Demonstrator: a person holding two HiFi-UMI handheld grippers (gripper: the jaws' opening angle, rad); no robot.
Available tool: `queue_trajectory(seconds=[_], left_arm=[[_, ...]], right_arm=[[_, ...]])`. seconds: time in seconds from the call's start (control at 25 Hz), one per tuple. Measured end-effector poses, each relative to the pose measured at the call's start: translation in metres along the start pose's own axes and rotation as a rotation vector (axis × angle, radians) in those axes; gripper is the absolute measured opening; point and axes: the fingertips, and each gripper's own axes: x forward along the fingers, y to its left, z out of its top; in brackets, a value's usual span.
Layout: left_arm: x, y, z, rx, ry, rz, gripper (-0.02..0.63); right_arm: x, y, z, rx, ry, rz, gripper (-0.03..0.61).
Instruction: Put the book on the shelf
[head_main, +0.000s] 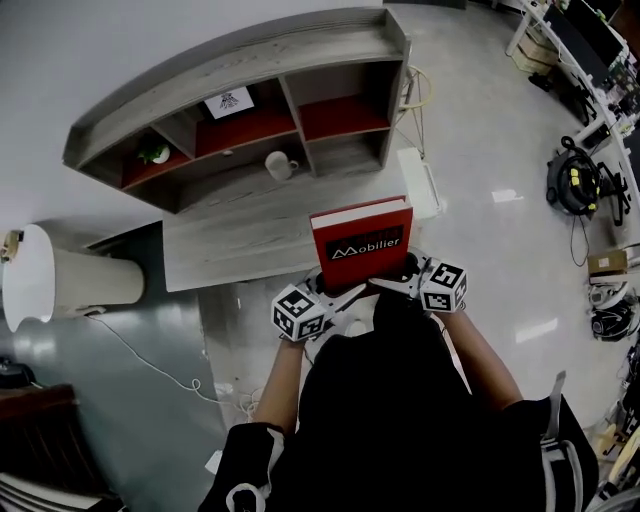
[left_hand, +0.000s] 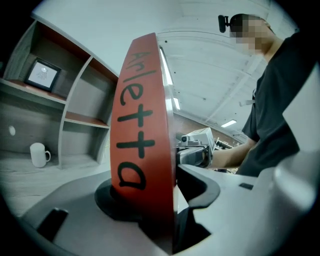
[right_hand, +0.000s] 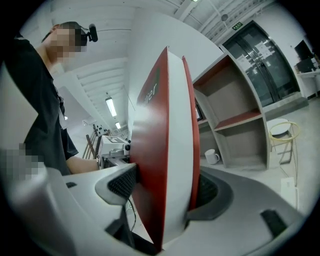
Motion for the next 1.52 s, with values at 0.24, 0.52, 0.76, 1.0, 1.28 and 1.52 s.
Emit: queue_trajectory(seconds=[0.24, 0.52, 0.76, 1.0, 1.28, 1.52], left_arm=[[0.036, 0.042, 0.035, -0.012, -0.023, 0.036, 0.224], [0.071, 0.083, 0.071, -0.018, -0.029, 0.098, 0.239], [0.089, 0.126, 0.105, -0.010, -0.030, 0.203, 0.275], [0.107, 0.156, 0.120, -0.038, -0.030, 0.287, 0.283], [0.111, 0.212, 0.141, -0.028, -0.014, 0.453, 0.333], [0.112, 0.246, 0.150, -0.029, -0.007, 0.480, 0.344]], right_arm=[[-0.001, -0.058, 0.033, 0.005, -0.002, 0.049, 0.308], [-0.001, -0.111, 0.068, -0.020, -0.004, 0.083, 0.302], [0.010, -0.155, 0.103, -0.050, -0.008, 0.099, 0.302], [0.016, -0.190, 0.118, -0.069, 0.004, 0.113, 0.307], [0.043, -0.235, 0.140, -0.064, -0.012, 0.084, 0.308], [0.061, -0.261, 0.153, -0.111, 0.021, 0.017, 0.319]])
